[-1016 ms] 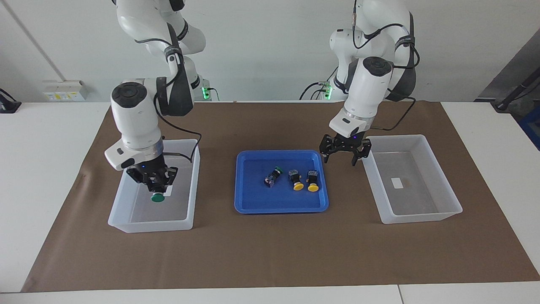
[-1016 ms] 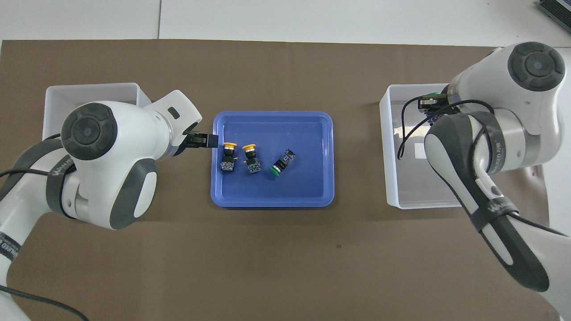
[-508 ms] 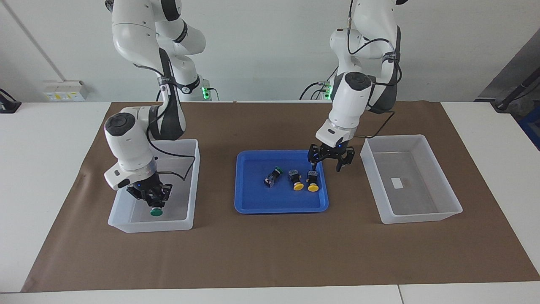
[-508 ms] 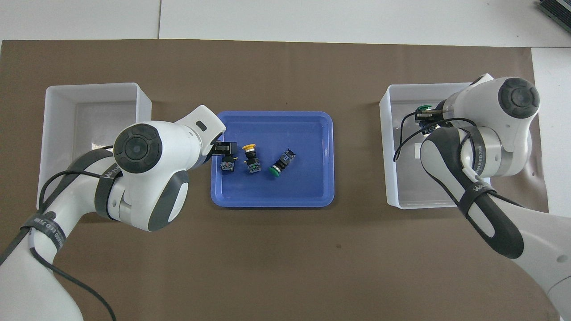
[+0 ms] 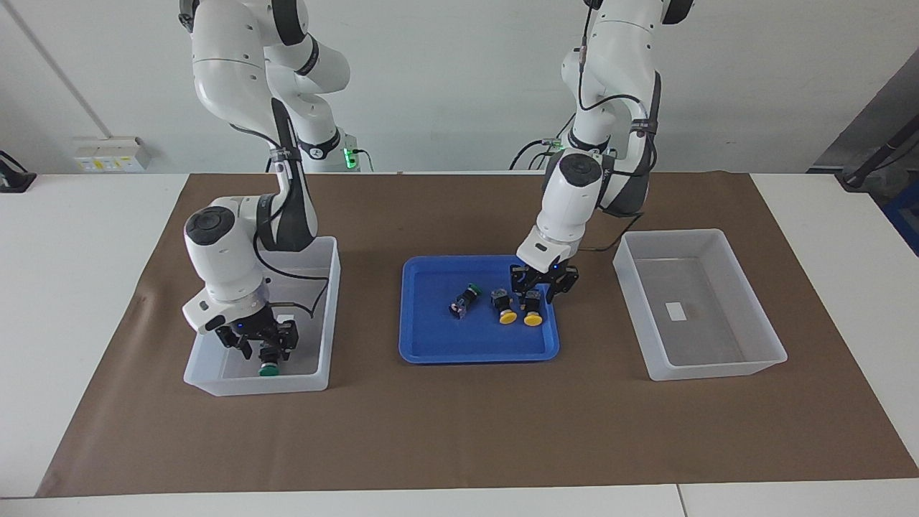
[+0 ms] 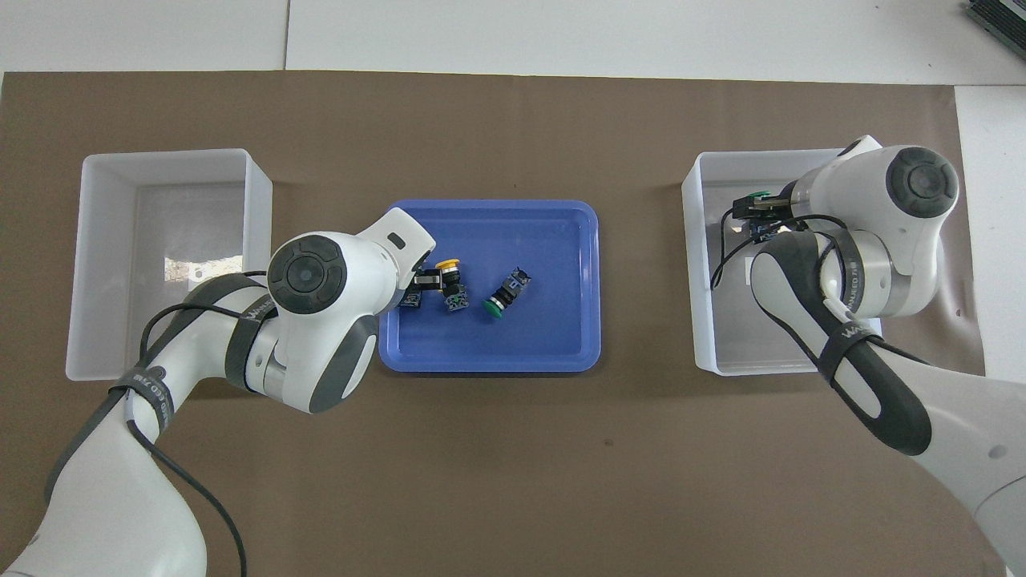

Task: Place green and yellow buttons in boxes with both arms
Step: 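Release the green button while the left gripper grasps a yellow button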

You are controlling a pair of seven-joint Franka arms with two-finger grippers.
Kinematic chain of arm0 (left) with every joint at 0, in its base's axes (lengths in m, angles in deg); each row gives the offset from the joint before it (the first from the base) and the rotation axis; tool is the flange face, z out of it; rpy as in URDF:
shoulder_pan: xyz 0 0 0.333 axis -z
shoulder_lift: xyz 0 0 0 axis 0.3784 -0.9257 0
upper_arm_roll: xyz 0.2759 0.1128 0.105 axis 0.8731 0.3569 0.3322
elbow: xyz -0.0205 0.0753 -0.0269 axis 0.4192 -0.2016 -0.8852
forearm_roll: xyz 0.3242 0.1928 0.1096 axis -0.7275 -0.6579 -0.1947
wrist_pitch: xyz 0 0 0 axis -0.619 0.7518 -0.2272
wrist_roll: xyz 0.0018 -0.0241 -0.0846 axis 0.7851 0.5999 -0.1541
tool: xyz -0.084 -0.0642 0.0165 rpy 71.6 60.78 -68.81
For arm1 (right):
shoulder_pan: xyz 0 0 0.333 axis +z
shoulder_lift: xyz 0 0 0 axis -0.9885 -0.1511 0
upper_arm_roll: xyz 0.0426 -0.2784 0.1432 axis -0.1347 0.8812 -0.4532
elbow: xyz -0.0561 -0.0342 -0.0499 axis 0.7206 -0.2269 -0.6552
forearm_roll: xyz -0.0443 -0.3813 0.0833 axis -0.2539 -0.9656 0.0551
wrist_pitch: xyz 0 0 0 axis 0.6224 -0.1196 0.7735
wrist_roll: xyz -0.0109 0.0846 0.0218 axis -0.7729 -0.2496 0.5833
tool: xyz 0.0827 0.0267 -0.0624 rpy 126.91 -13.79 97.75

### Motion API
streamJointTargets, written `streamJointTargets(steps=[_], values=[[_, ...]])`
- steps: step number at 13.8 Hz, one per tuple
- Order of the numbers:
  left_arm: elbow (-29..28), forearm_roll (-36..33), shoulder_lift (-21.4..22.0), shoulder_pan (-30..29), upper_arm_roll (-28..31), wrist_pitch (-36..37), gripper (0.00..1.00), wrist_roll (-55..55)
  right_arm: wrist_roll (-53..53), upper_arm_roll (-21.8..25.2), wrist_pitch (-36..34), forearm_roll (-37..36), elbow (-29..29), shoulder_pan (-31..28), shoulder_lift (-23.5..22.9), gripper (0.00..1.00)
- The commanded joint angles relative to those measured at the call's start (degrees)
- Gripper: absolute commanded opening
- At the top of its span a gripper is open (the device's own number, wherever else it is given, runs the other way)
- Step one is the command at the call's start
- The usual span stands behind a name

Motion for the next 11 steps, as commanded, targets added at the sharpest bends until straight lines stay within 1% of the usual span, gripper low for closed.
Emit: streamJointTargets(steps=[1, 3, 5, 7, 8, 9, 10, 11], values=[[-2.35, -0.83, 0.76, 1.89, 0.97, -1.22, 0.63, 1.81, 1.84, -1.03, -7.95, 1.22, -0.58, 0.13, 6.41, 1.00], [-2.88, -0.91, 0.59, 1.89, 1.05, -1.31, 0.63, 1.81, 1.14, -1.30, -13.40, 1.22, -2.59, 1.54, 9.06, 1.00], [-3.32, -0.91, 0.50, 1.98, 1.05, -1.31, 0.63, 1.81, -2.35, -1.39, -16.40, 1.22, -4.62, 3.90, 9.95, 1.00], [-3.84, -0.91, 0.41, 2.07, 1.05, -1.31, 0.63, 1.90, -10.42, -1.39, -16.77, 1.22, -5.59, 7.85, 10.21, 1.00], [-4.02, -0.91, 0.41, 2.07, 1.05, -1.31, 0.60, 1.90, -14.90, -1.39, -16.25, 1.22, -5.51, 9.52, 10.21, 1.00], [-4.02, -0.91, 0.41, 2.07, 0.97, -1.31, 0.49, 2.33, -19.30, -1.56, -16.07, 1.31, -5.51, 10.58, 10.21, 1.00], [-4.02, -0.91, 0.41, 2.07, 1.05, -1.31, 0.30, 3.56, -23.78, -1.65, -15.89, 1.39, -5.33, 12.34, 9.95, 1.00], [-4.02, -0.91, 0.41, 2.07, 1.05, -1.31, 0.15, 4.35, -28.61, -1.74, -15.54, 1.39, -5.24, 14.35, 9.34, 1.00]])
